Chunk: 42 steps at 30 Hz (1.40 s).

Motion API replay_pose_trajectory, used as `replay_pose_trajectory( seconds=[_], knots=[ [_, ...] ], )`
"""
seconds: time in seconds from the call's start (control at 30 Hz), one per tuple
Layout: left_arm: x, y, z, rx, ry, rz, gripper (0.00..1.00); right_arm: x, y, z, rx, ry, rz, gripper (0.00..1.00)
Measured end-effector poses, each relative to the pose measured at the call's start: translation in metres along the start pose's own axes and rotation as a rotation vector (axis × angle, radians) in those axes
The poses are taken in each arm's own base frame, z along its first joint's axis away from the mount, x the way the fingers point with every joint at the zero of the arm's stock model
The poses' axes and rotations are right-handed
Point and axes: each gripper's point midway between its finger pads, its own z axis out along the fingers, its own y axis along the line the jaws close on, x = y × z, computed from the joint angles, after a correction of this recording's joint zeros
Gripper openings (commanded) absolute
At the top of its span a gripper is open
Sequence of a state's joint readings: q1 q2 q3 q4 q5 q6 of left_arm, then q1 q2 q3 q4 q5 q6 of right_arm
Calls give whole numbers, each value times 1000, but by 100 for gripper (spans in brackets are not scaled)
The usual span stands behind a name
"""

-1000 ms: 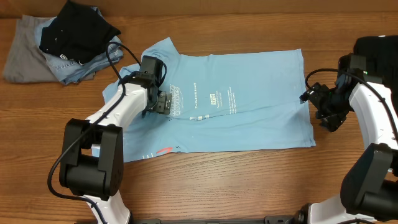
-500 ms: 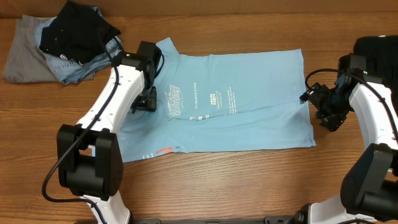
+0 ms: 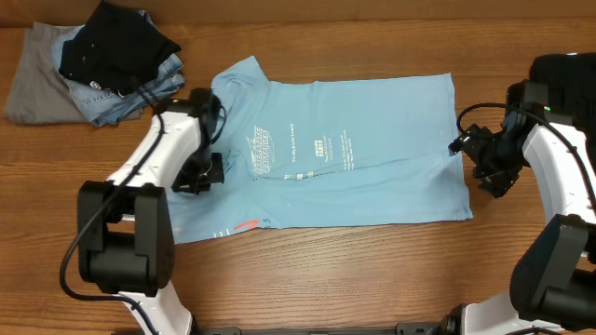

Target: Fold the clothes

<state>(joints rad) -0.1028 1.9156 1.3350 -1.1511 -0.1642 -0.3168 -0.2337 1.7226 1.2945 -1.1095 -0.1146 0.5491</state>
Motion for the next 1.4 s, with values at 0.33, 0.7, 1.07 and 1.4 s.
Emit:
replay_pose_trajectory(
  seconds=[0.33,0.7,1.07,1.4],
  knots=[
    [-10,1,7,159,12,-82,4,2,-1,0,5,8,2,90],
    [-31,-12,17,210,-53,-40,4,8,-6,0,24,34,5,88],
    [-48,-8,31,212,-81,-41,4,33,-24,1,93,132,18,79],
    [-67,8,28,124,-113,-53,5,67,-39,53,126,177,-11,75]
  ],
)
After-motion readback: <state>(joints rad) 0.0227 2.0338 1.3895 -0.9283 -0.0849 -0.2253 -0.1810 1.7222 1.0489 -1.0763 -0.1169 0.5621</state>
